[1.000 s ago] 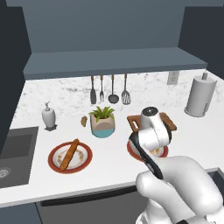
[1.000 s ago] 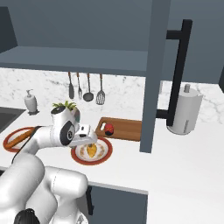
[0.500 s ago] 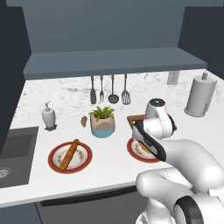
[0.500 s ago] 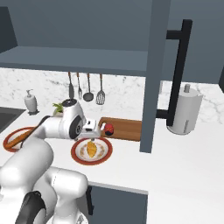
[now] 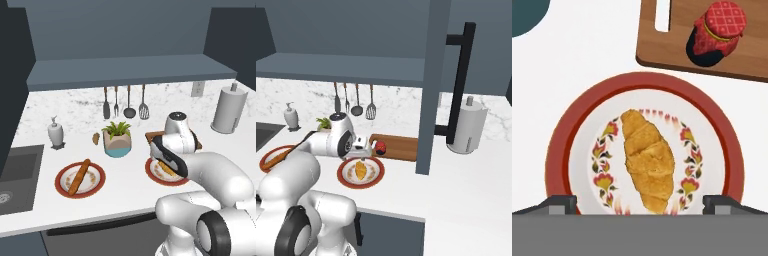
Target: From the different types of pastries on the counter, select a croissant and place it on the cutting board. Then retrieve a jar of jam from the cabinet and place it alongside the croissant on the cutting board.
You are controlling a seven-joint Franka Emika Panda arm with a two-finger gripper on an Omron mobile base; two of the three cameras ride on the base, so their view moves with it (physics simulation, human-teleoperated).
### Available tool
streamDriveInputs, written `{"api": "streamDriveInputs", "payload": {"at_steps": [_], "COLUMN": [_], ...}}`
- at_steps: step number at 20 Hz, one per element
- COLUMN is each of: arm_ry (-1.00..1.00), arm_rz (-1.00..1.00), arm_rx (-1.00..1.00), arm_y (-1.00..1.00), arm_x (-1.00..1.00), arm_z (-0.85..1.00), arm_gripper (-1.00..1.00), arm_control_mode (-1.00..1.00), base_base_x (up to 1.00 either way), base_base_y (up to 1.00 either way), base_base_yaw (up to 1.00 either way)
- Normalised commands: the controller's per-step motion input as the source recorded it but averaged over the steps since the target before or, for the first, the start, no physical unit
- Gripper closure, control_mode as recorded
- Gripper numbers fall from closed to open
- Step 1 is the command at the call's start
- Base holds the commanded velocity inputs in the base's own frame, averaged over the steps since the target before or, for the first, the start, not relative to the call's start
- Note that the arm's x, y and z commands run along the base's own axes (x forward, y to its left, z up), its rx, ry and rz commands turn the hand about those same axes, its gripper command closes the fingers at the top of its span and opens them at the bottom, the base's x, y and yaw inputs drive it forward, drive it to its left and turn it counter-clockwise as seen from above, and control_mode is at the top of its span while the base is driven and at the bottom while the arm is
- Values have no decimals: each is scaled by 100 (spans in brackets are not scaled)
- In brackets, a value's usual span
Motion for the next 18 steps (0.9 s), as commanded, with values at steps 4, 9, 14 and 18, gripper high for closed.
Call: {"api": "streamDriveInputs", "payload": {"at_steps": [4, 9, 14, 18], "arm_ry": [0, 0, -2, 0], "arm_rz": [0, 0, 0, 0], "arm_rx": [4, 1, 0, 1], "arm_y": [-18, -26, 28, 19], "arm_x": [2, 3, 0, -1], "arm_z": [-24, -12, -28, -20], "arm_gripper": [-100, -100, -100, -100], "arm_control_mode": [-100, -100, -100, -100], "base_base_x": [0, 0, 0, 0], "base_base_y": [0, 0, 0, 0], "base_base_yaw": [0, 0, 0, 0]}}
